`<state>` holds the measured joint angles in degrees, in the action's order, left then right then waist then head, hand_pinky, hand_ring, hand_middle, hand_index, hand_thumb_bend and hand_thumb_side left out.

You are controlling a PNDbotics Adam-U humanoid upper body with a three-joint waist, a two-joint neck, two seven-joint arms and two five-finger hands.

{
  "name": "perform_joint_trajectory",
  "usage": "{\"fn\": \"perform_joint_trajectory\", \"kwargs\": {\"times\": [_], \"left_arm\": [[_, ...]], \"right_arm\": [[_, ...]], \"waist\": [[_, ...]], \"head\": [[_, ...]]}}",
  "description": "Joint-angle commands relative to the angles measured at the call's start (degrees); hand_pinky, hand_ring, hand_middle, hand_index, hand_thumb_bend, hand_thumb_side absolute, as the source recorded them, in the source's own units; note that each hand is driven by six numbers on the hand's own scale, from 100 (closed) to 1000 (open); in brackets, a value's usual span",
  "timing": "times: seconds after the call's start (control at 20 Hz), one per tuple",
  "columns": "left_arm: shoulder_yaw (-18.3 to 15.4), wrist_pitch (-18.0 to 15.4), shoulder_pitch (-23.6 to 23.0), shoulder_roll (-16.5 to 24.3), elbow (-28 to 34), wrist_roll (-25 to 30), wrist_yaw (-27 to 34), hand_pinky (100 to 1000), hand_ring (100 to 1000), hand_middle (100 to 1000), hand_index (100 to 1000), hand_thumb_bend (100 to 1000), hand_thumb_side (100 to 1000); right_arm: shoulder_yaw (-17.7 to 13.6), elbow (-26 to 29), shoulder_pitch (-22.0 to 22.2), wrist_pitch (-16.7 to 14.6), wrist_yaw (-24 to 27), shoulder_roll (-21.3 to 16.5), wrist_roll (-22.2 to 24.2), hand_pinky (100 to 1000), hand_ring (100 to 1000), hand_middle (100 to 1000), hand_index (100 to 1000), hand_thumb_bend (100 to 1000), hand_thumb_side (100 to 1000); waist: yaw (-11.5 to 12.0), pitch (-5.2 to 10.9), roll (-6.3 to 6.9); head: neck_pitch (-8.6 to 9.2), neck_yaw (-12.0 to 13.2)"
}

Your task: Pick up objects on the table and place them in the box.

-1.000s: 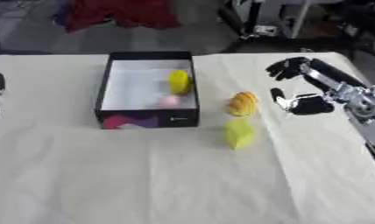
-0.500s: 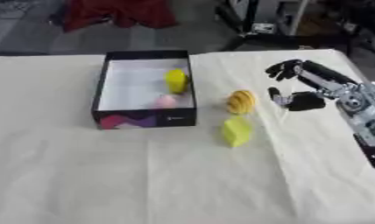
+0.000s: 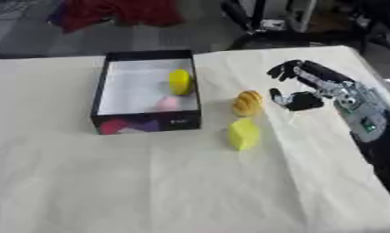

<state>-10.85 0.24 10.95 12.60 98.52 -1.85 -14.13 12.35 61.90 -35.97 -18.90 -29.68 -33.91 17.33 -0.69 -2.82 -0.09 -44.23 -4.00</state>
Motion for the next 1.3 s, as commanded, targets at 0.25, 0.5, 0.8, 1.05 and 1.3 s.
{"fn": "perform_joint_trajectory", "kwargs": {"times": [0.25, 0.5, 0.8, 1.05, 1.3], "left_arm": [[0.01, -0.35, 0.58, 1.15, 0.80, 0.60, 0.29, 628, 513, 541, 738, 371, 767], [0.12, -0.46, 0.64, 0.92, 0.90, 0.91, 0.24, 629, 513, 540, 736, 371, 768], [0.31, -0.59, 0.83, 0.71, 0.94, 1.36, 0.08, 629, 513, 539, 734, 373, 769], [0.35, -0.61, 0.85, 0.64, 1.06, 1.50, -0.06, 628, 512, 538, 734, 371, 770], [0.48, -0.62, 0.89, 0.47, 1.13, 1.60, -0.11, 628, 512, 538, 734, 368, 771]], "right_arm": [[-0.18, -1.94, -2.29, -0.54, -1.45, 0.83, 0.43, 821, 768, 747, 850, 100, 451], [-0.27, -4.41, -2.87, -0.95, -3.14, 2.10, 0.21, 821, 768, 747, 849, 100, 486], [-0.09, -5.51, -3.24, -1.51, -4.38, 3.06, 0.23, 823, 771, 749, 850, 100, 507], [-0.06, -6.49, -3.21, -1.61, -5.66, 3.58, 0.21, 825, 775, 754, 853, 100, 519], [-0.29, -7.88, -3.33, -1.33, -9.17, 3.85, -1.03, 827, 783, 766, 856, 100, 488]], "waist": [[0.53, -0.45, 0.90], [0.87, -0.58, 0.98], [1.25, -0.69, 1.03], [1.49, -0.80, 1.01], [1.78, -0.92, 0.99]], "head": [[0.11, -0.75], [0.11, -1.01], [0.11, -1.06], [0.11, -1.10], [0.11, -1.30]]}}
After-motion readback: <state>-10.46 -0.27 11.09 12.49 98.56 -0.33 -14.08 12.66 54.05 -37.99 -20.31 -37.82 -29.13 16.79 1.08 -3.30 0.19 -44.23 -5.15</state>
